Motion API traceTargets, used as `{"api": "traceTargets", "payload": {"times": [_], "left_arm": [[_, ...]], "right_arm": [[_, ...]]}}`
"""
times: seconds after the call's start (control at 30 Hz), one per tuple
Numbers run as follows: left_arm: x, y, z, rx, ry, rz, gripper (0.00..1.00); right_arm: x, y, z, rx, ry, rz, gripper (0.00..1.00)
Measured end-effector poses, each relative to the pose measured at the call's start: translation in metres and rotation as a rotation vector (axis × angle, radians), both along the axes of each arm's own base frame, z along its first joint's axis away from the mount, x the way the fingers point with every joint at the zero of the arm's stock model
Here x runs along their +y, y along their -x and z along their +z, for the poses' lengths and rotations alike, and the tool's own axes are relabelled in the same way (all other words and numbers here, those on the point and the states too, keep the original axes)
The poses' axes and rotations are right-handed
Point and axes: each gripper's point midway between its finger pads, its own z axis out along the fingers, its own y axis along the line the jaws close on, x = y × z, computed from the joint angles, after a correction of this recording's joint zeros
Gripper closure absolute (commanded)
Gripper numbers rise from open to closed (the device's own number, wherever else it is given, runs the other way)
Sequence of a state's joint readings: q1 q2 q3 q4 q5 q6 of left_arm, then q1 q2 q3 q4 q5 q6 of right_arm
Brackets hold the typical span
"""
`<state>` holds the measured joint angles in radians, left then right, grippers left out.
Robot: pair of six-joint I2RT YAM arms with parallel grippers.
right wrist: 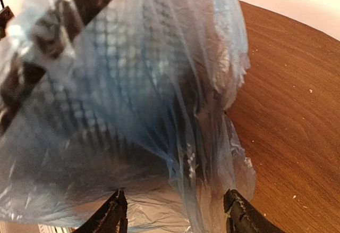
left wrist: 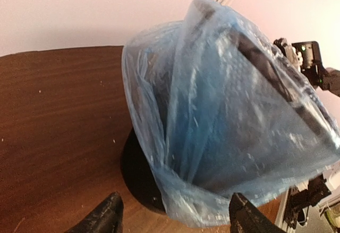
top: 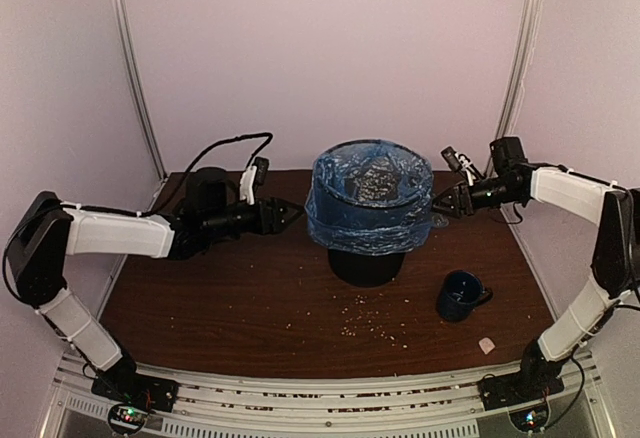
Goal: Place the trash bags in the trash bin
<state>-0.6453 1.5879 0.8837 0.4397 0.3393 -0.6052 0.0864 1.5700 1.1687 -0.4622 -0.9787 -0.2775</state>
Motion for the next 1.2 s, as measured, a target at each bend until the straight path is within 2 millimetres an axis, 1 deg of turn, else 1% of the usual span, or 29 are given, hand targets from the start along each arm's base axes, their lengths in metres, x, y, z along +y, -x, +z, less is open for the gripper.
{"api": "traceTargets", "payload": {"times": [0.03,0.07,0.17,0.2,0.23,0.27,0.3,0.33,0.37,0.47,0.6,0.73,0.8,0.87,1.0,1.03,1.07,1.13,1.2], "left_arm": [[-0.005,-0.009,0.001,0.000,0.001,0.006,0.34],[-0.010,-0.017,0.002,0.001,0.004,0.009,0.37],[-0.022,-0.037,-0.003,0.021,0.013,0.016,0.54],[-0.024,-0.039,0.000,0.018,0.021,0.014,0.62],[-0.028,-0.044,-0.014,0.046,0.013,0.014,0.70],[-0.029,-0.046,-0.020,0.060,0.011,0.015,0.81],[-0.031,-0.048,-0.028,0.079,0.005,0.016,0.90],[-0.032,-0.048,-0.037,0.097,-0.001,0.016,0.96],[-0.032,-0.049,-0.043,0.112,-0.006,0.017,1.00],[-0.032,-0.050,-0.057,0.136,-0.023,0.020,1.00],[-0.033,-0.050,-0.063,0.143,-0.021,0.020,1.00],[-0.035,-0.052,-0.071,0.151,-0.021,0.020,1.00],[-0.035,-0.052,-0.076,0.160,-0.026,0.018,1.00],[-0.036,-0.051,-0.079,0.164,-0.026,0.012,1.00],[-0.037,-0.051,-0.076,0.155,-0.018,0.006,1.00],[-0.037,-0.051,-0.076,0.155,-0.019,0.007,0.99],[-0.036,-0.051,-0.077,0.156,-0.020,0.008,0.87],[-0.036,-0.050,-0.078,0.157,-0.027,0.006,0.66],[-0.036,-0.049,-0.079,0.153,-0.040,0.001,0.53]], "right_arm": [[0.005,-0.001,-0.003,0.003,0.008,0.011,0.44],[0.010,-0.002,-0.005,0.004,0.014,0.019,0.51],[0.017,-0.006,-0.010,0.012,0.025,0.023,0.75],[0.018,-0.007,-0.011,0.011,0.026,0.022,0.83],[0.018,-0.009,-0.012,0.017,0.025,0.015,0.90],[0.017,-0.011,-0.012,0.016,0.026,0.012,0.95],[0.017,-0.012,-0.013,0.018,0.026,0.010,0.98],[0.017,-0.013,-0.015,0.021,0.028,0.009,1.00],[0.017,-0.013,-0.018,0.026,0.032,0.006,1.00],[0.016,-0.016,-0.025,0.039,0.038,0.004,1.00],[0.016,-0.018,-0.040,0.072,0.048,0.002,1.00],[0.013,-0.015,-0.072,0.173,0.083,-0.010,1.00],[0.011,-0.012,-0.083,0.214,0.099,-0.015,1.00],[0.010,-0.009,-0.087,0.237,0.105,-0.016,1.00],[0.009,-0.006,-0.088,0.254,0.107,-0.018,1.00],[0.009,-0.006,-0.089,0.258,0.108,-0.021,0.94],[0.009,-0.006,-0.089,0.261,0.111,-0.025,0.86],[0.007,-0.004,-0.089,0.278,0.117,-0.039,0.75],[0.004,-0.003,-0.086,0.283,0.131,-0.051,0.59]]}}
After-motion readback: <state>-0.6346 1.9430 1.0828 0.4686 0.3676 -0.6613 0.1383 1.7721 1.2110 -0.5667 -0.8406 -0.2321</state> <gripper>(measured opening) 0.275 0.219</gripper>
